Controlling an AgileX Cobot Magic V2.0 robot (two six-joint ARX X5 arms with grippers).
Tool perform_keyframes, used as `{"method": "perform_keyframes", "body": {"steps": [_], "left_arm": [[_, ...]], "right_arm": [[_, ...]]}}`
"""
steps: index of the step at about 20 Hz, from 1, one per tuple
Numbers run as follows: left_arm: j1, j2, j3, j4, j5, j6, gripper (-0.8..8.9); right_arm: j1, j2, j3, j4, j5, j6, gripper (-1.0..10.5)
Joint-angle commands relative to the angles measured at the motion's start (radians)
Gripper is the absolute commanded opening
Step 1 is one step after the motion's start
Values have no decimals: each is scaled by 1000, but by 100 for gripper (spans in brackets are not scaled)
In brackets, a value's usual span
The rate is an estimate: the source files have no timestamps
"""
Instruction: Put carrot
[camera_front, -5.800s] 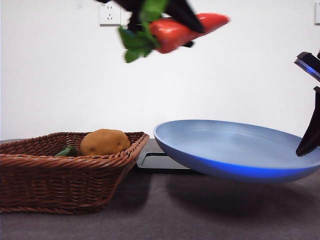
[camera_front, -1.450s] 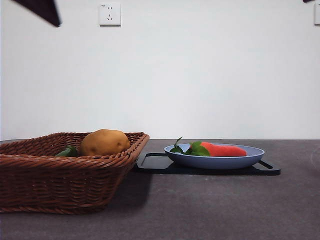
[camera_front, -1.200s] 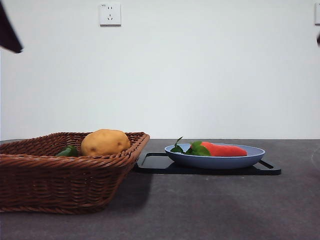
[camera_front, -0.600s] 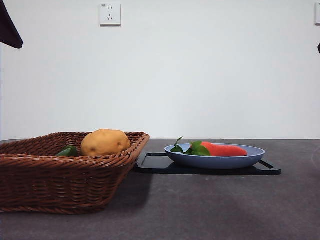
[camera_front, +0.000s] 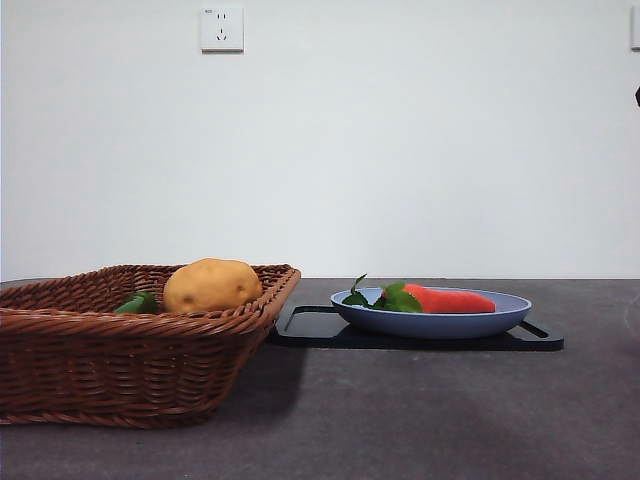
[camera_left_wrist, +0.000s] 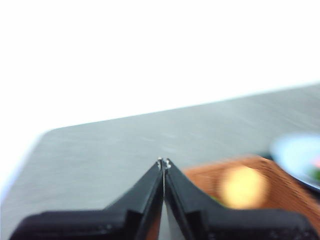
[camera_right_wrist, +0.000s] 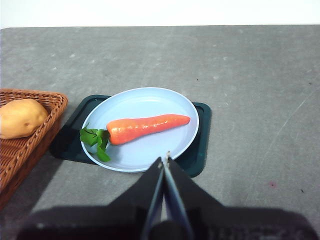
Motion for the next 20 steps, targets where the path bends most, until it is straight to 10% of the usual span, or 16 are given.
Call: {"method": "perform_keyframes", "body": {"steps": [1, 7, 20], "left_arm": [[124, -100, -82, 10, -2, 13, 8], [300, -214, -300, 19, 3, 8, 8], [317, -215, -547, 222, 3, -127, 8]], "right_arm": [[6, 2, 9, 8, 3, 7, 11], [6, 2, 9, 8, 3, 7, 11], [6, 2, 9, 8, 3, 7, 11]]}}
